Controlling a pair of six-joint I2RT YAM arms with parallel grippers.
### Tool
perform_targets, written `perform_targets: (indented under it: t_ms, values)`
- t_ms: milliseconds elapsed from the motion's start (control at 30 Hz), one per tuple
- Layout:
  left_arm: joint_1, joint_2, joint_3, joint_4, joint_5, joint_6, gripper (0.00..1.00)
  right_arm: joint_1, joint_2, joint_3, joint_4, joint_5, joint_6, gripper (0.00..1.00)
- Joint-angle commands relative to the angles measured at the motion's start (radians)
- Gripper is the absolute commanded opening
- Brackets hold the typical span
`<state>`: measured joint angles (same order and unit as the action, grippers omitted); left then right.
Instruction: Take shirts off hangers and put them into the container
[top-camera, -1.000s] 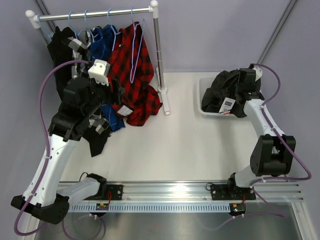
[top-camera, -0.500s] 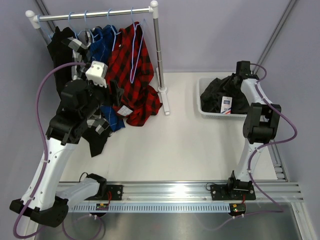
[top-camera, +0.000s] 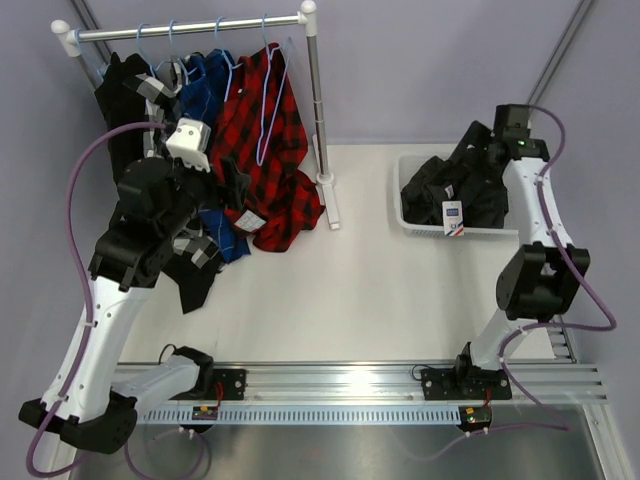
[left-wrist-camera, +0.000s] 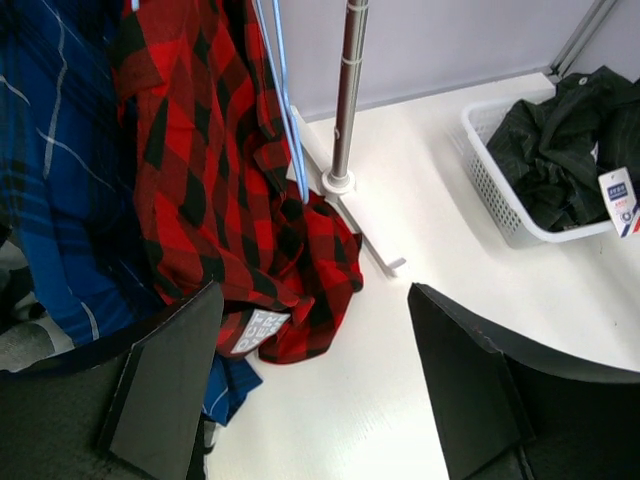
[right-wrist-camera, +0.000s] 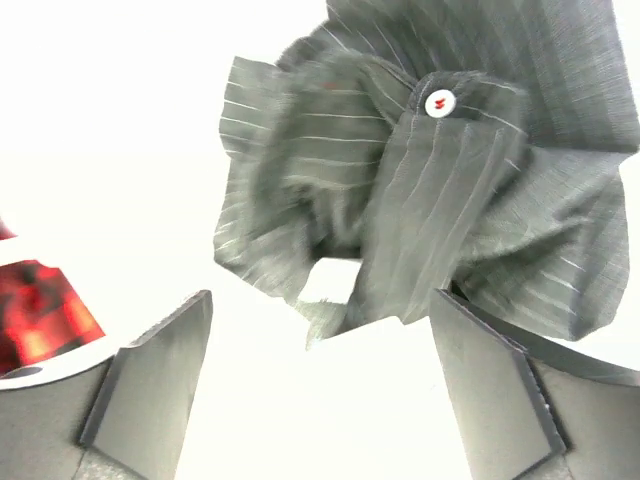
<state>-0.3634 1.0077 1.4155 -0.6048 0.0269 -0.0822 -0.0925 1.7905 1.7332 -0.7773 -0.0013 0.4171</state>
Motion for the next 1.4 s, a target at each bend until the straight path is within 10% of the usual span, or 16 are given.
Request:
perform_targets:
  t_ms: [0, 200, 600, 1367]
  values:
    - [0.001, 0.014, 0.072, 0.033, -0.013, -0.025, 0.83, 0.002, -0.153, 0.028, -0.045, -0.038, -0.049, 1.0]
    - [0.001, 0.08, 0.174, 0.034, -0.171, -0.03, 0.99, 0.002, -0.377, -0.026, -0.077, -0.081, -0.032, 0.99]
    - [0.043, 0.428, 0.523, 0.042, -0.203, 0.048, 0.98, 0.002, -0.838, -0.311, 0.092, -0.342, -0.015, 0.99]
    - [0.222, 0.836, 0.836, 0.046, -0.045, 0.004, 0.54, 0.004, -1.025, -0.488, 0.079, -0.362, -0.049, 1.0]
